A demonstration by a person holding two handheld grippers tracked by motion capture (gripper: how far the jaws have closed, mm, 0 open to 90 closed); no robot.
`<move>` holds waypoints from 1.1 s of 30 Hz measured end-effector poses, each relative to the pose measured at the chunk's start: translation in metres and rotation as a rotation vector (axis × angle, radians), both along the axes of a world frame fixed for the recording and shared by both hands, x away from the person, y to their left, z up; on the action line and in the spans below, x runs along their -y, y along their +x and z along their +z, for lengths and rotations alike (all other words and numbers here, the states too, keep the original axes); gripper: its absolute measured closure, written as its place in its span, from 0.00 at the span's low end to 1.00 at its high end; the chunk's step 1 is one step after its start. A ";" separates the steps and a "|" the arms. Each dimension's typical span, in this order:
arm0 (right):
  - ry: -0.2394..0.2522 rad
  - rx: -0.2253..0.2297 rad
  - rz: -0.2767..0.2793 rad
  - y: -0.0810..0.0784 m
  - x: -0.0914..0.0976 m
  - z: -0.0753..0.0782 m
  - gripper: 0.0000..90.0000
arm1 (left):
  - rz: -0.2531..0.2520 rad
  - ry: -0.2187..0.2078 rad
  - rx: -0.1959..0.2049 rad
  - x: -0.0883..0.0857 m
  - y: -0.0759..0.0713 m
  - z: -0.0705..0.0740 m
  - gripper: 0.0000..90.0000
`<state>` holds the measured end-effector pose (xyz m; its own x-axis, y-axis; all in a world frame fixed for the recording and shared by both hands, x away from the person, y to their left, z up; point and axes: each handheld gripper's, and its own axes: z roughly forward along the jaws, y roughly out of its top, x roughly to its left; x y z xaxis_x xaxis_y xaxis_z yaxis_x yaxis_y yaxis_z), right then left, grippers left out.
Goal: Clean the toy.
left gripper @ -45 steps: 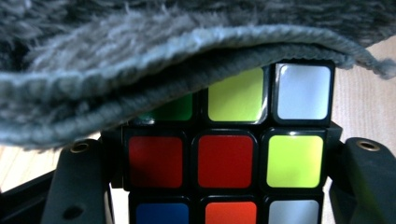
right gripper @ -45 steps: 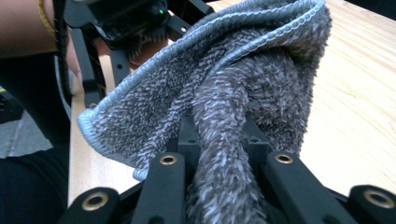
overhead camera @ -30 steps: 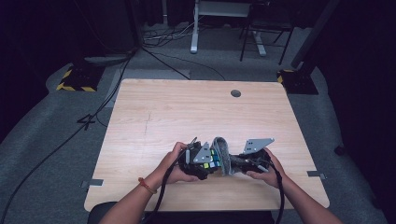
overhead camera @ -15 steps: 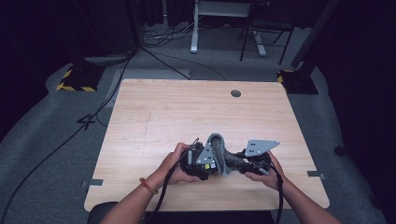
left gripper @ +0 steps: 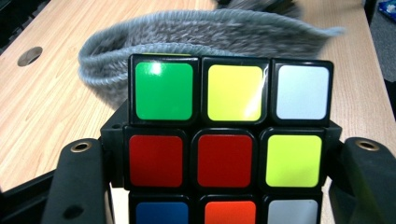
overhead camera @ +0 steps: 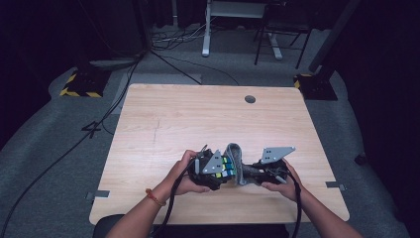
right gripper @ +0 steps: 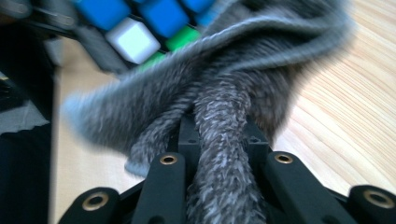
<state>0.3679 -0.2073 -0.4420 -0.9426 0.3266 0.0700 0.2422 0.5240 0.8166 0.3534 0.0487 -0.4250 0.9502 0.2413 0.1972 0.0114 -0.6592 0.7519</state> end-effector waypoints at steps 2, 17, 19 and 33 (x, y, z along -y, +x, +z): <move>0.007 0.007 0.008 -0.003 -0.002 0.001 0.85 | 0.006 0.005 -0.011 0.000 0.002 -0.002 0.37; 0.091 0.118 0.055 -0.020 -0.005 0.026 0.84 | -0.010 0.114 0.021 0.017 -0.005 -0.012 0.36; 0.038 0.152 0.045 -0.023 -0.011 0.025 0.84 | -0.009 0.123 0.035 0.018 -0.007 -0.011 0.36; 0.054 0.019 0.022 0.000 0.001 0.002 0.85 | -0.018 0.003 0.025 0.006 -0.004 -0.001 0.36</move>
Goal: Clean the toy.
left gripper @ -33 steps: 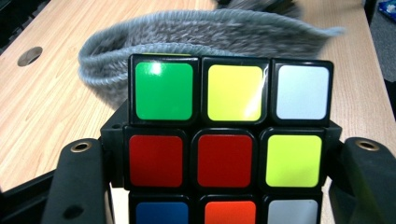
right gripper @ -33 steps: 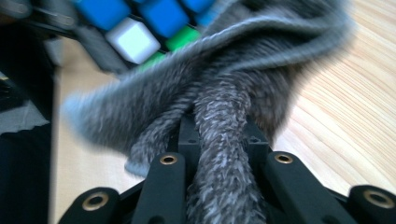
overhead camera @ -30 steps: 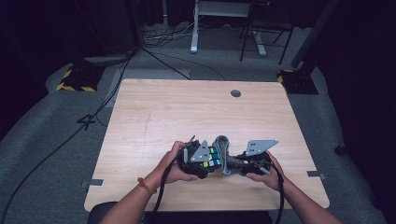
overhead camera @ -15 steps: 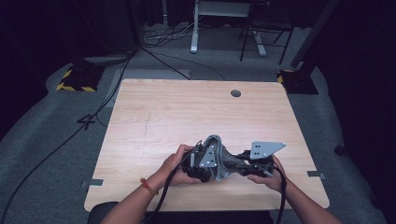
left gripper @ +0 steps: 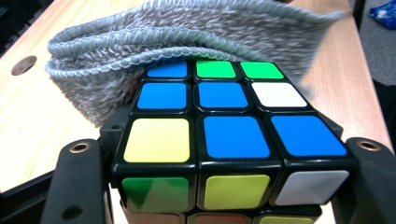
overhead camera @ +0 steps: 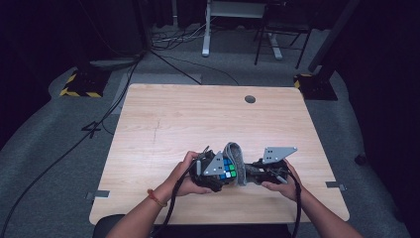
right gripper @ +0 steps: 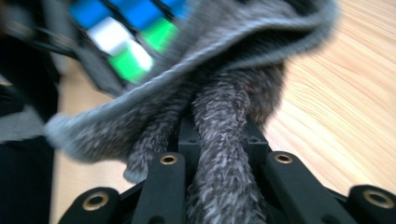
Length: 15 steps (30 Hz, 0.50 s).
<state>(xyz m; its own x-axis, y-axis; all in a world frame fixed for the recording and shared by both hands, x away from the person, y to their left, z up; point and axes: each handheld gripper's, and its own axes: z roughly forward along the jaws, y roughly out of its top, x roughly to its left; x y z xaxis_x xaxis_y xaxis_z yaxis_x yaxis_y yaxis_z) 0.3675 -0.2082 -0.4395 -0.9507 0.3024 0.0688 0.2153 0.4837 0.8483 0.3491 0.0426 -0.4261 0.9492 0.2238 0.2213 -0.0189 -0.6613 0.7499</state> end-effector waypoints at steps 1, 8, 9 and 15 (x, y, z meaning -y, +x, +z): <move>0.009 -0.002 0.013 -0.002 -0.001 0.000 0.85 | -0.006 0.002 -0.005 0.000 0.001 -0.001 0.36; 0.068 0.009 0.038 -0.007 0.000 0.006 0.85 | -0.004 0.029 -0.012 0.000 0.002 -0.004 0.35; 0.068 0.013 0.040 -0.008 0.000 0.007 0.85 | -0.004 0.039 -0.007 0.000 0.001 -0.004 0.35; 0.075 0.032 0.041 -0.010 0.002 0.009 0.85 | -0.004 0.043 -0.005 0.001 0.002 -0.005 0.36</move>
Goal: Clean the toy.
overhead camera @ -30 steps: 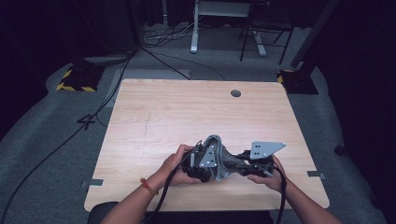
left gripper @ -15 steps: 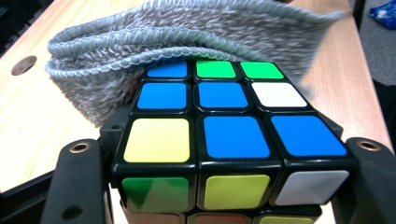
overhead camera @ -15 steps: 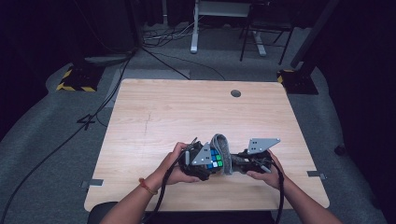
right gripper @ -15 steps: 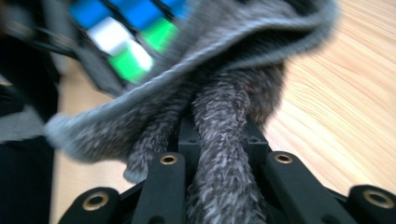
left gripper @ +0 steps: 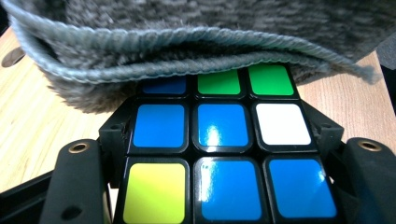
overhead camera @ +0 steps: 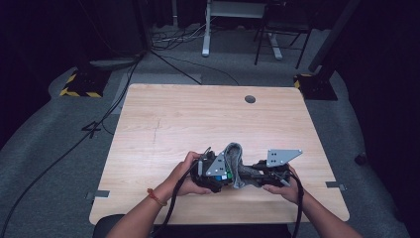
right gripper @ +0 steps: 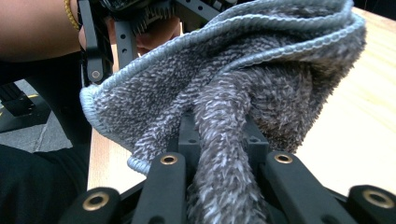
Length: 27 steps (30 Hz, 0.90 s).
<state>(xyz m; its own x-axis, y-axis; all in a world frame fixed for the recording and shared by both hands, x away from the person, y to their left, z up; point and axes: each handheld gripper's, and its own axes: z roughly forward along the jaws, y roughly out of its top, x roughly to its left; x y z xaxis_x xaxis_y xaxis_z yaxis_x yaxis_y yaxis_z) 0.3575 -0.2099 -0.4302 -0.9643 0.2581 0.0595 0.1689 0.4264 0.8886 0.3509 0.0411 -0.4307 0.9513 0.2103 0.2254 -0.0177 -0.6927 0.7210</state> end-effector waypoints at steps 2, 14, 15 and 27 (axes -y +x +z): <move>-0.014 0.008 -0.016 0.000 0.000 0.000 0.85 | 0.000 -0.008 -0.001 0.000 0.000 0.000 0.36; -0.035 -0.031 -0.008 0.004 -0.003 -0.012 0.85 | 0.004 0.016 -0.010 0.004 -0.001 -0.003 0.36; -0.026 -0.028 -0.007 0.004 -0.002 -0.011 0.85 | 0.011 0.020 -0.012 0.004 -0.001 -0.003 0.35; -0.040 -0.009 -0.024 0.002 -0.004 -0.006 0.85 | -0.009 0.002 -0.018 0.003 -0.001 -0.001 0.37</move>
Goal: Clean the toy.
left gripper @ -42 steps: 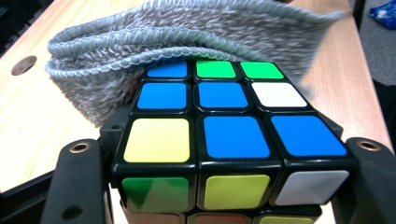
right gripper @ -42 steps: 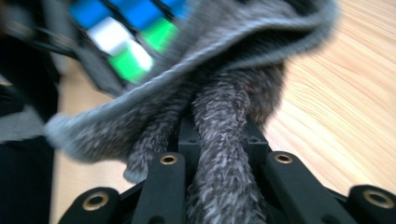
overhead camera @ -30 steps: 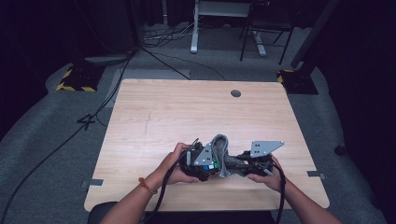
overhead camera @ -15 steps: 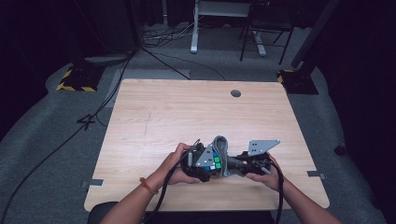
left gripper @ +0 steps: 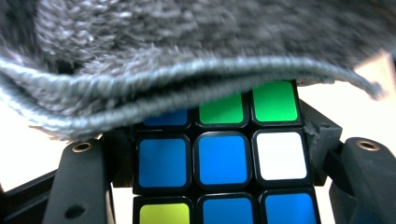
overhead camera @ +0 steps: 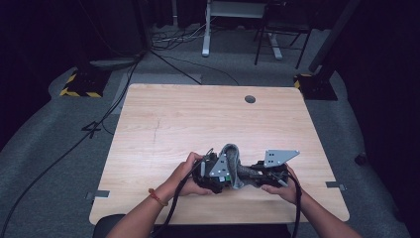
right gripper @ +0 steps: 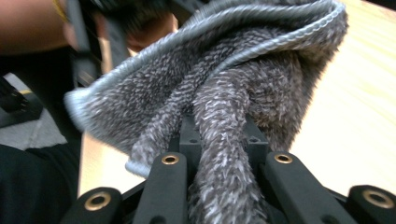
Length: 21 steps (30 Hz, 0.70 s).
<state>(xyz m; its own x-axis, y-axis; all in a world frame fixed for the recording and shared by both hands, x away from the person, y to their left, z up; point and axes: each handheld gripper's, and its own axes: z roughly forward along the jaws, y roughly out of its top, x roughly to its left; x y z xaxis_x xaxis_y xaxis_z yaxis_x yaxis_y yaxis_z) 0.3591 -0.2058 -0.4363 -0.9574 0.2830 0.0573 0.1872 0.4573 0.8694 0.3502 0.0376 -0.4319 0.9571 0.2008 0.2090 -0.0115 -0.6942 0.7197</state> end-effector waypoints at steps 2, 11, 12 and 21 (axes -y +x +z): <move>-0.039 -0.007 -0.016 0.003 0.000 -0.005 0.85 | 0.000 -0.020 0.004 -0.001 -0.001 0.004 0.37; -0.140 -0.070 -0.029 0.013 -0.004 -0.025 0.85 | -0.014 -0.086 0.026 -0.007 -0.004 0.013 0.37; -0.126 -0.075 -0.019 0.013 -0.004 -0.025 0.85 | -0.014 -0.087 0.027 -0.007 -0.004 0.013 0.37; -0.036 -0.055 0.008 0.005 0.002 -0.013 0.85 | 0.002 -0.033 0.044 -0.005 -0.003 0.008 0.37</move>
